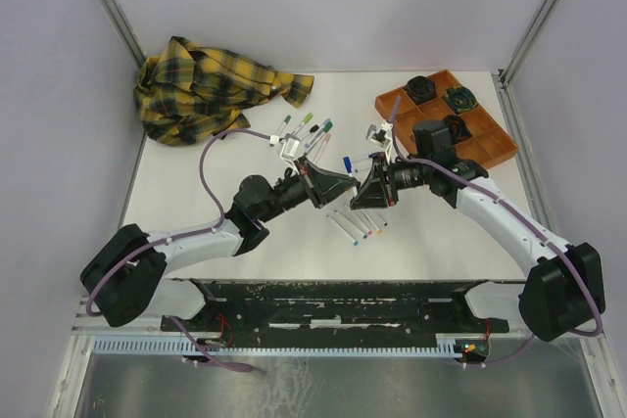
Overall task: Open the pen caps
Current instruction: Pick up the pen from the center of the board, then open the pen cap from the pen.
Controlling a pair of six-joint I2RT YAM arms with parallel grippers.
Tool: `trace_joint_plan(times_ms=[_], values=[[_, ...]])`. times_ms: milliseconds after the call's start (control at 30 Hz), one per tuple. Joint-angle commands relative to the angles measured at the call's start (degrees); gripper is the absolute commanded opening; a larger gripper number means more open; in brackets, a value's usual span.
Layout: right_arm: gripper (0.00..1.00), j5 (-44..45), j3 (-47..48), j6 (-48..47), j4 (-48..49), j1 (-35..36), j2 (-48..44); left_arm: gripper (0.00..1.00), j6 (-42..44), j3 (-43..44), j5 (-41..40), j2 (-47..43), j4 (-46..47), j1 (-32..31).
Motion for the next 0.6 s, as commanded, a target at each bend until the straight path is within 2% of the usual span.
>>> trace_joint_plan(times_ms=[0, 133, 333, 467, 567], values=[[0.28, -2.69, 2.87, 4.39, 3.71, 0.35, 0.07, 0.03, -2.16, -0.55, -1.46, 0.85, 7.65, -0.22], [0.38, -2.46, 1.08, 9.19, 8.74, 0.25, -0.62, 0.03, -2.73, -2.4, -3.94, 1.96, 12.54, -1.28], [0.37, -1.74, 0.44, 11.54, 10.83, 0.05, -0.68, 0.03, -3.37, -3.65, -5.94, 3.31, 16.91, -2.09], [0.31, -1.32, 0.28, 12.26, 11.41, -0.05, -0.38, 0.03, -3.48, -3.93, -6.6, 3.54, 18.15, -2.36], [0.19, -1.21, 0.27, 12.35, 11.32, -0.07, -0.07, 0.03, -3.55, -4.17, -6.82, 3.81, 18.69, -2.55]])
